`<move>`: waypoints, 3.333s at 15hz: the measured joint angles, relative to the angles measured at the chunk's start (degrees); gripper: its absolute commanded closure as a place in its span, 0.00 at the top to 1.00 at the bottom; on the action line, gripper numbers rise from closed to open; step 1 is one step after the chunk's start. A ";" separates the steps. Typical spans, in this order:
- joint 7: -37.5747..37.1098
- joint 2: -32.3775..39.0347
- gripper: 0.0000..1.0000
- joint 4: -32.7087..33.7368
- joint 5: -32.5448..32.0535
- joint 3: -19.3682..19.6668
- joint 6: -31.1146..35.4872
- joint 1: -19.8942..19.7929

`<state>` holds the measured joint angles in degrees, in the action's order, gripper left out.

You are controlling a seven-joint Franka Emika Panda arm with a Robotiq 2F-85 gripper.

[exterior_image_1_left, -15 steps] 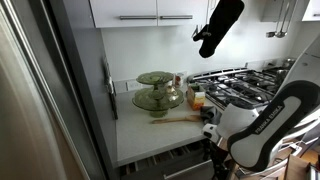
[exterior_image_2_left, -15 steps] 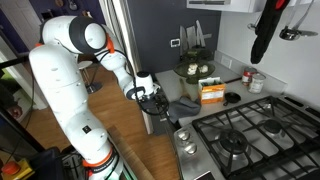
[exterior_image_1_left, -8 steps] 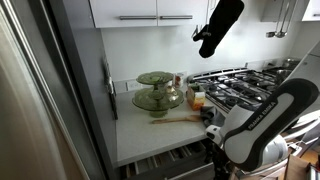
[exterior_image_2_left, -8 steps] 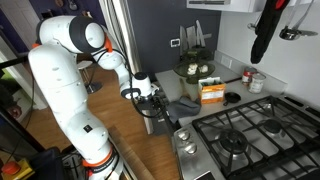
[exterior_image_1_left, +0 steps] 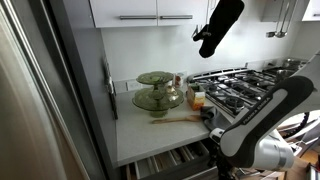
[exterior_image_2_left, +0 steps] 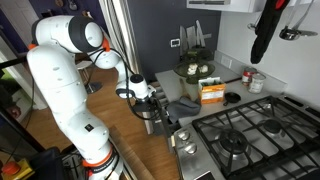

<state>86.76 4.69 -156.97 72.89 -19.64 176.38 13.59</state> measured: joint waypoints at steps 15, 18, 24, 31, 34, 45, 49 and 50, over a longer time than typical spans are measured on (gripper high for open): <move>31.15 -1.74 1.00 0.02 35.22 -3.59 0.03 2.50; 36.34 -2.03 1.00 0.01 40.66 -4.27 0.01 2.55; 45.31 -2.48 1.00 0.03 50.30 -5.28 0.00 2.58; 50.00 -2.91 1.00 0.03 56.99 -5.67 0.17 2.55; 50.53 -2.97 1.00 0.03 58.08 -5.87 0.28 2.56; 50.59 -4.09 1.00 0.13 57.69 -6.65 2.16 2.95; 50.91 -6.11 1.00 0.03 59.11 -8.71 6.06 4.52; 50.91 -6.81 1.00 -0.09 59.24 -9.34 7.03 5.04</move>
<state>137.67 -2.12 -157.07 132.13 -28.97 183.41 18.63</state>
